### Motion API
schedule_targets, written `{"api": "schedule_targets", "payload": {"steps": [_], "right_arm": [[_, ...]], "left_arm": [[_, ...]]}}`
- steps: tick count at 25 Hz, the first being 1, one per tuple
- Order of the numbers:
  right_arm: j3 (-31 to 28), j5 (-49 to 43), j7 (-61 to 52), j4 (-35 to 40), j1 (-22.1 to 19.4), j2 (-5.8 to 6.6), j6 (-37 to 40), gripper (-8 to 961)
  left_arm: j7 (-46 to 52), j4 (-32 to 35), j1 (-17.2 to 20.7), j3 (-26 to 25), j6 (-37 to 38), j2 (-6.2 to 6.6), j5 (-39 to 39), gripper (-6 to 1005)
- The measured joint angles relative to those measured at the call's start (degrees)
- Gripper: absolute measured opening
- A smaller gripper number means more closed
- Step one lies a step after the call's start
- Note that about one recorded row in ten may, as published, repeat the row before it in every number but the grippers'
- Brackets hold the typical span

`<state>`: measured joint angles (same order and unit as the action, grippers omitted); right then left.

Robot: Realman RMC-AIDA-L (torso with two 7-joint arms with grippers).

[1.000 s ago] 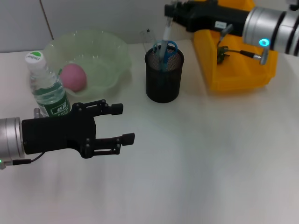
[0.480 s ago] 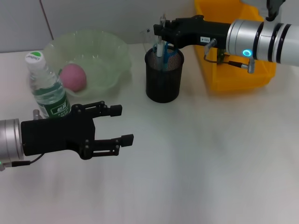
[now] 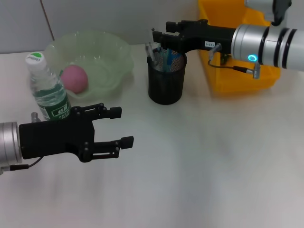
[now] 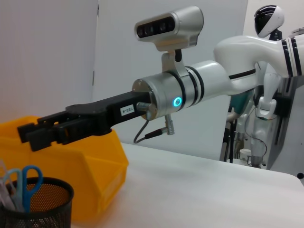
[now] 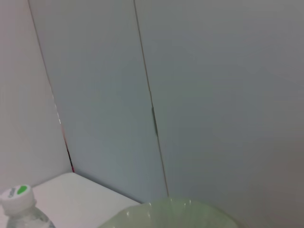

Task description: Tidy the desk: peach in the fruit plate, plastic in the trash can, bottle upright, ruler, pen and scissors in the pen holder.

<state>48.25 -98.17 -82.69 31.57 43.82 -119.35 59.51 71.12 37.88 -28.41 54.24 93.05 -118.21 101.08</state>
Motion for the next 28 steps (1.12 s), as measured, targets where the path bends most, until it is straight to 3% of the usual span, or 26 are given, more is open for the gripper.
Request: {"api": "schedule_targets", "payload": {"steps": [5, 9, 10, 12, 14, 15, 19, 21, 28], "right_arm": [[-0.4, 1.4, -1.2, 2.9, -4.0, 0.30, 7.2, 481], [-0.7, 4.3, -1.3, 8.1, -12.8, 1.04, 21.8, 616], [-0.7, 4.3, -1.3, 8.1, -12.8, 1.04, 21.8, 652], [-0.7, 4.2, -1.8, 8.3, -15.2, 2.35, 26.5, 688], [-0.6, 2.7, -2.6, 5.6, -16.6, 5.13, 32.1, 688], [-0.6, 2.7, -2.6, 5.6, -16.6, 5.13, 32.1, 688], [-0.6, -1.1, -2.3, 0.6, -17.8, 7.42, 37.3, 688], [-0.7, -2.2, -2.2, 0.4, -18.3, 7.39, 37.7, 688], [0.1, -6.6, 0.1, -0.4, -19.3, 6.63, 38.5, 688]], "left_arm": [[0.2, 0.0, 0.4, -0.3, 0.0, 0.01, 0.0, 795], [0.9, -0.5, 0.5, -0.4, -0.4, 0.14, 0.0, 795], [0.9, -0.5, 0.5, -0.4, -0.4, 0.14, 0.0, 795], [1.3, -0.6, 0.4, -0.4, -0.5, 0.20, -0.1, 795], [2.8, -1.2, 0.4, -0.6, -0.7, 0.49, -0.2, 795], [2.9, -1.5, 0.4, -0.6, -0.7, 0.63, -0.2, 795], [2.7, -5.0, 0.2, -0.6, -0.4, 1.73, -0.3, 795], [2.4, -5.8, 0.3, -0.6, -0.3, 2.00, -0.4, 795], [-1.0, -8.3, 1.1, 0.0, -1.3, 0.17, 0.1, 795]]}}
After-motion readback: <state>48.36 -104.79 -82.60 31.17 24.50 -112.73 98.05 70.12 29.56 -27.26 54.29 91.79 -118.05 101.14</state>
